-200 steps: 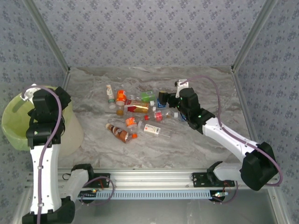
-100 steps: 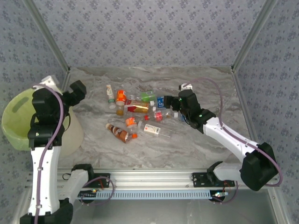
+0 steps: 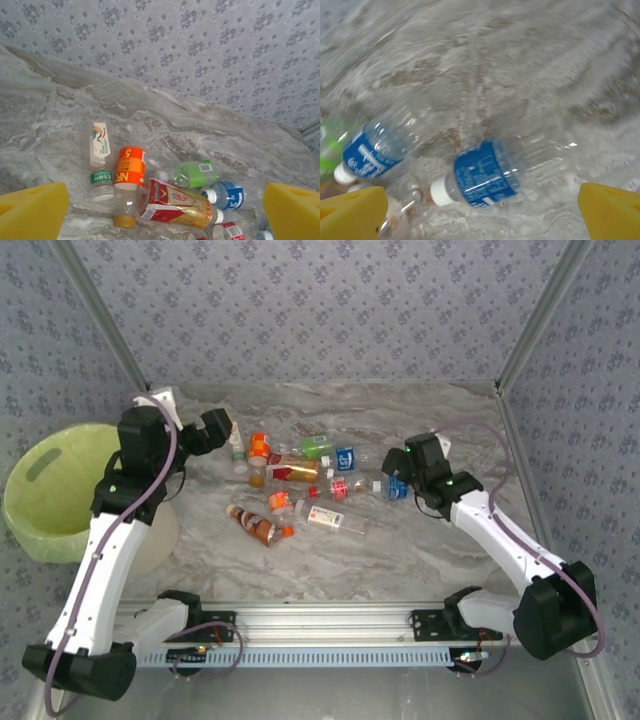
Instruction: Put the plastic bottles in the bin
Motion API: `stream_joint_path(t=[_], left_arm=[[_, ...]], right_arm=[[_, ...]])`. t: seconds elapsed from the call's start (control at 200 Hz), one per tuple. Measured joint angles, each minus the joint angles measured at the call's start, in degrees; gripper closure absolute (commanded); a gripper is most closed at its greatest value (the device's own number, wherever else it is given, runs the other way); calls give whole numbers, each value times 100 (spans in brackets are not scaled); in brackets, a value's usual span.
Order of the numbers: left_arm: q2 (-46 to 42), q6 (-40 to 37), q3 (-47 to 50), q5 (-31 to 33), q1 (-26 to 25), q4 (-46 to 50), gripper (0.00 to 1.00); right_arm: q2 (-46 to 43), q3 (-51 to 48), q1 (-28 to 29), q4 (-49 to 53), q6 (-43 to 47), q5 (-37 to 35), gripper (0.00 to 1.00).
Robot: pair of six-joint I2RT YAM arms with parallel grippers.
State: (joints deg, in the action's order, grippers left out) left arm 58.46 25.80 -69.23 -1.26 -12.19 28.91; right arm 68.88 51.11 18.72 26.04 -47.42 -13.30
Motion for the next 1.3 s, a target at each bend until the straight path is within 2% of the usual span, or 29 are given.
stream_joint_path(t=[0.155,0.305,0.495,0.85,1.144,1.299], left_arm=[[44,-74,68,188,0,-42,1],[39,-136,155,452,0,-55,0],[125,-181,208,671,0,-37,0],[166,-245,308,988,0,24,1],[166,-240,308,1102,0,133,1],[166,-238,308,1093,0,133,1]], right_arm=[[17,-236,-922,184,-1331,597,0],[199,-448,-1399,208,-2457,1250,0],[855,-361,-1451,155,-3346,1810,0],[2028,170,-1451,-68,-4092,1871,5],[2461,208,-1451,-334,-4286,1694,21],[2594,205,-1458,-472,-4297,1582,39]])
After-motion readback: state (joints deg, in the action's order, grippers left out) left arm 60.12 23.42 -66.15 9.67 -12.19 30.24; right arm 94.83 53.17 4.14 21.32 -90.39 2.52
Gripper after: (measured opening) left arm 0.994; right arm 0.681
